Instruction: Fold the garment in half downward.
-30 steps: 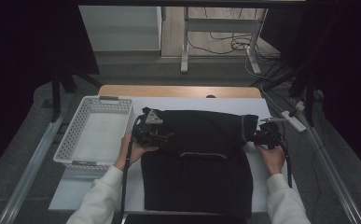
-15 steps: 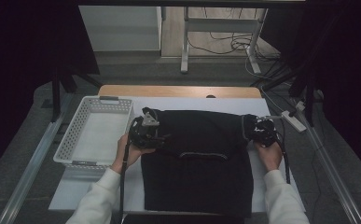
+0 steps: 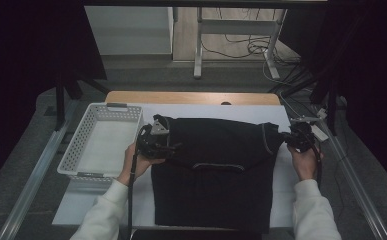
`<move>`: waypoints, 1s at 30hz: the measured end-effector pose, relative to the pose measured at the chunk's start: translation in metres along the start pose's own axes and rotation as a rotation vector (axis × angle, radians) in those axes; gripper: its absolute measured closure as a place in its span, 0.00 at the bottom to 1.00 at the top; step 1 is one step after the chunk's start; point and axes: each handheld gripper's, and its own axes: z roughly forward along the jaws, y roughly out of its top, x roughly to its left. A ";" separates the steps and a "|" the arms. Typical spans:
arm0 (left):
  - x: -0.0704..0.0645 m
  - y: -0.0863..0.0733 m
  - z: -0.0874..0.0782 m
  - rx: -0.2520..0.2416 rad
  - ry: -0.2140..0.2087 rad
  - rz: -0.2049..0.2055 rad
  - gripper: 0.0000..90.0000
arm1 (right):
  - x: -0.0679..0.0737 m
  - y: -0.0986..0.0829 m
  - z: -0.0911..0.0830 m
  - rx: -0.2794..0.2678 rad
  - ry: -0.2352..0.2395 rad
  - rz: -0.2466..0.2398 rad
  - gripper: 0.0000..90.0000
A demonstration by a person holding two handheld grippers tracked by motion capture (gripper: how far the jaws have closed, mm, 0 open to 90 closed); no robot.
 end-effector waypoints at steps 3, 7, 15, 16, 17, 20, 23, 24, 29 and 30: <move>0.000 0.000 -0.001 -0.001 0.002 0.002 0.41 | 0.004 0.001 0.003 0.013 -0.013 -0.016 0.92; -0.001 0.001 0.000 0.001 0.000 0.006 0.41 | 0.000 -0.005 0.011 0.043 -0.024 0.017 0.69; 0.000 0.001 -0.001 -0.005 0.001 0.006 0.41 | -0.002 -0.026 -0.015 -0.027 0.037 0.116 0.60; 0.000 0.001 -0.001 -0.004 0.000 0.006 0.41 | 0.001 -0.030 -0.020 -0.027 0.045 0.113 0.59; 0.000 0.001 0.000 -0.004 -0.001 0.006 0.41 | 0.004 -0.035 -0.025 -0.024 0.057 0.113 0.58; -0.001 0.002 0.001 -0.005 -0.006 0.008 0.41 | 0.018 -0.047 -0.037 -0.007 0.080 0.093 0.55; -0.001 0.004 0.001 -0.008 -0.014 0.014 0.41 | 0.033 -0.060 -0.045 0.010 0.108 0.073 0.53; -0.001 0.004 0.002 -0.009 -0.016 0.016 0.41 | 0.038 -0.064 -0.047 0.015 0.116 0.068 0.53; 0.000 0.006 0.004 -0.011 -0.026 0.020 0.40 | 0.054 -0.084 -0.054 0.052 0.153 0.076 0.51; 0.001 0.007 0.004 -0.013 -0.028 0.018 0.40 | 0.057 -0.088 -0.055 0.063 0.162 0.078 0.51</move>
